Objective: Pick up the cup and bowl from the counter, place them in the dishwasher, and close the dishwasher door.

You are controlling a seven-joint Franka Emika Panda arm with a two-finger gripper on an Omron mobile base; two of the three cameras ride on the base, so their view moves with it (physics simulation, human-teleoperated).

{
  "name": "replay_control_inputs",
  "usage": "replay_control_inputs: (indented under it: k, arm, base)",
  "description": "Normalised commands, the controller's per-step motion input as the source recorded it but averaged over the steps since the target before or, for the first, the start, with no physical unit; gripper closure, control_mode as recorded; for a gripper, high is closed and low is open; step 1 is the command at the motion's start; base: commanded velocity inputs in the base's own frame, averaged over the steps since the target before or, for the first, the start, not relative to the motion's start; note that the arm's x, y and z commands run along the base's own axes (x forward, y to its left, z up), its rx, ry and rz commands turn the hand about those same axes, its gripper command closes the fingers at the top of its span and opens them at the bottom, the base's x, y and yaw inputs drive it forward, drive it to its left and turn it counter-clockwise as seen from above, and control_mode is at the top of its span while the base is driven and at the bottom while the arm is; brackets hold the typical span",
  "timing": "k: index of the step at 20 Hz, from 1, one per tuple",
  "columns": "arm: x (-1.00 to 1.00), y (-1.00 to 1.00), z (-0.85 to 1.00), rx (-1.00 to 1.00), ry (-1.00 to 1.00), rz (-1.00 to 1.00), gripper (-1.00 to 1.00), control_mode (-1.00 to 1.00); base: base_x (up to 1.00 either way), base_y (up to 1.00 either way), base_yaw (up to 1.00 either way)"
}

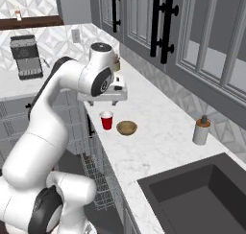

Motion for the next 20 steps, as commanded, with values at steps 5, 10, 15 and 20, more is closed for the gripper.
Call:
replay_control_inputs:
  k: [5, 10, 15, 20]
  arm:
    - [0.54, -0.22, -0.1, 0.0, 0.0, 0.17, -1.0, -1.0]
    - [0.74, 0.09, -0.43, -0.01, 0.0, 0.03, -1.0, -1.0]
    - [0.68, 0.26, -0.59, 0.0, 0.07, 0.0, -1.0, -1.0]
    - [0.43, 0.21, -0.62, -0.01, 0.08, -0.01, -1.0, -1.0]
  base:
    - [0.0, 0.0, 0.0]
    - [0.0, 0.0, 0.0]
    - [0.0, 0.0, 0.0]
    - [0.0, 0.0, 0.0]
